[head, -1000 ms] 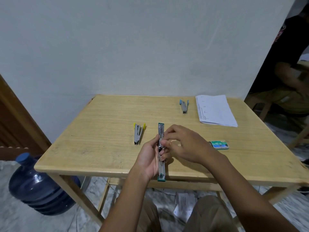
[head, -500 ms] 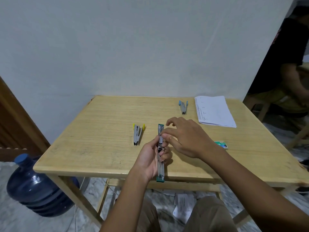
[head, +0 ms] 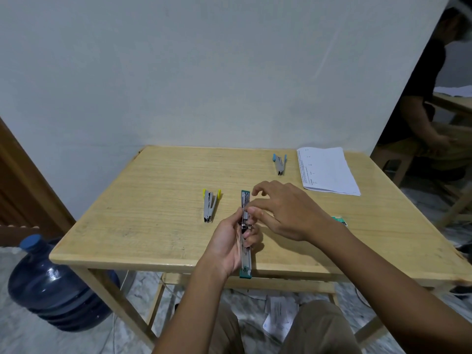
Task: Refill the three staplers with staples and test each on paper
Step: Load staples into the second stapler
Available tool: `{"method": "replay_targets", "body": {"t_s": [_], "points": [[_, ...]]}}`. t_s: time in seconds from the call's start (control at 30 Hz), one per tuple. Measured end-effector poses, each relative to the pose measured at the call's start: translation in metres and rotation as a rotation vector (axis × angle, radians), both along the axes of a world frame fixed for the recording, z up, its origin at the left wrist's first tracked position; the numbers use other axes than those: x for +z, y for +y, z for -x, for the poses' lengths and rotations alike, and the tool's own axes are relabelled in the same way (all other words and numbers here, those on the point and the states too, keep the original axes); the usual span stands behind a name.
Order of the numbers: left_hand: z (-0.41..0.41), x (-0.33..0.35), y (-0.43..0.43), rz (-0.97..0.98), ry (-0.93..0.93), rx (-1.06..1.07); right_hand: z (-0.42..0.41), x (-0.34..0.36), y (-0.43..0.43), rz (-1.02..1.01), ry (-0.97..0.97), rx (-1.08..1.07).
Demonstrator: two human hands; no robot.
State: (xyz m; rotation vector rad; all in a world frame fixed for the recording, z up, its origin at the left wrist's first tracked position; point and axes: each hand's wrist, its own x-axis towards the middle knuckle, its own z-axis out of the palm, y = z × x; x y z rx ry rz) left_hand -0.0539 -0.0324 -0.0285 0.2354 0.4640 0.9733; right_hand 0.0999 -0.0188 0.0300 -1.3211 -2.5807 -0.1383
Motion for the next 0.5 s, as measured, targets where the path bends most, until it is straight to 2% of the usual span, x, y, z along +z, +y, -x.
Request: {"method": "replay_targets", "body": {"t_s": [0.27, 0.5], "points": [[0.0011, 0.0003, -0.0018, 0.008, 0.036, 0.007, -0.0019, -0.0030, -0.0035, 0.032, 0.033, 0.109], [0.0000, -0.0019, 0.0003, -0.020, 0.040, 0.006, -0.0010, -0.0020, -0.0002, 0.002, -0.010, 0.044]]}}
